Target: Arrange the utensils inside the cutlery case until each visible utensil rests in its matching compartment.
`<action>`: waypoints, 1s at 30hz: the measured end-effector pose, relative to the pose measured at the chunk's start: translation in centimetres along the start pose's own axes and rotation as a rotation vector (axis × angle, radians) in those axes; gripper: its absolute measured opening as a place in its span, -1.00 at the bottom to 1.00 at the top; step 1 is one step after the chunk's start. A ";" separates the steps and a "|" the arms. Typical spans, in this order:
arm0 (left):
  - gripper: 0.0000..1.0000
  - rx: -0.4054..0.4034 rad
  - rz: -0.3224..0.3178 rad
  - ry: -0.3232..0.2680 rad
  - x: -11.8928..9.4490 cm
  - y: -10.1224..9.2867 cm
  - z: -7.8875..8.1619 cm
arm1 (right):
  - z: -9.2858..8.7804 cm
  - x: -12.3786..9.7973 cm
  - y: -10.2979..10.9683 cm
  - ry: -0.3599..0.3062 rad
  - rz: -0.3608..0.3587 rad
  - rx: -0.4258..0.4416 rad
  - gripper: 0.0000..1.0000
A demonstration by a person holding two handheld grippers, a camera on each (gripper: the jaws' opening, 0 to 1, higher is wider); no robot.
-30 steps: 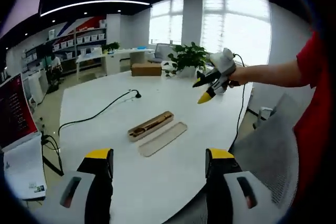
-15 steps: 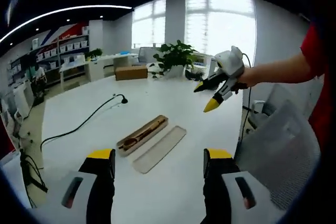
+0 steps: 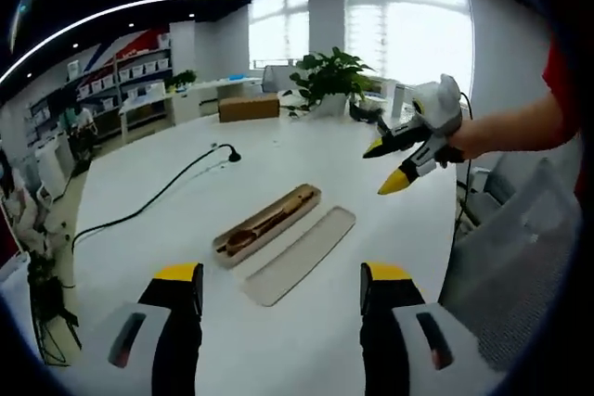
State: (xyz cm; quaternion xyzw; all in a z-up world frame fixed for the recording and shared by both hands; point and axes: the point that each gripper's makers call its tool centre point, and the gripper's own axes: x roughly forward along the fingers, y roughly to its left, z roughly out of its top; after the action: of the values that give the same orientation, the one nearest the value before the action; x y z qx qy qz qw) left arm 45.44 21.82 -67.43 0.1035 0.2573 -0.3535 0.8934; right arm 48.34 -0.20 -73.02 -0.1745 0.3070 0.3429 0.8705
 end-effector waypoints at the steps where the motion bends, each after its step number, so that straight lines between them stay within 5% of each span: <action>1: 0.49 -0.003 -0.012 0.008 0.3 -0.1 -0.1 | -0.2 0.2 0.1 0.005 0.004 -0.003 0.13; 6: 0.43 0.013 -0.014 0.082 1.9 0.5 -2.1 | -0.7 1.2 0.1 0.007 0.013 0.011 0.14; 12: 0.24 0.032 -0.022 0.104 3.7 1.4 -3.9 | -1.9 2.7 -0.4 0.041 0.027 0.009 0.15; 23: 0.42 -0.023 -0.027 0.147 7.0 2.4 -5.8 | -3.3 5.2 -0.4 0.087 0.058 0.005 0.15; 28: 0.40 0.165 -0.073 0.240 8.0 2.3 -8.1 | -3.8 5.9 -0.6 0.101 0.072 -0.004 0.14; 30: 0.38 0.148 -0.072 0.235 8.6 2.4 -8.5 | -4.2 6.2 -0.6 0.113 0.084 -0.019 0.10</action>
State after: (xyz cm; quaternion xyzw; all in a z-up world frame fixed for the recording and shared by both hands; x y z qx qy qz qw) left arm 49.12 21.75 -79.20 0.2005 0.3371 -0.3887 0.8337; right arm 50.62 0.28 -80.21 -0.1890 0.3592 0.3717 0.8349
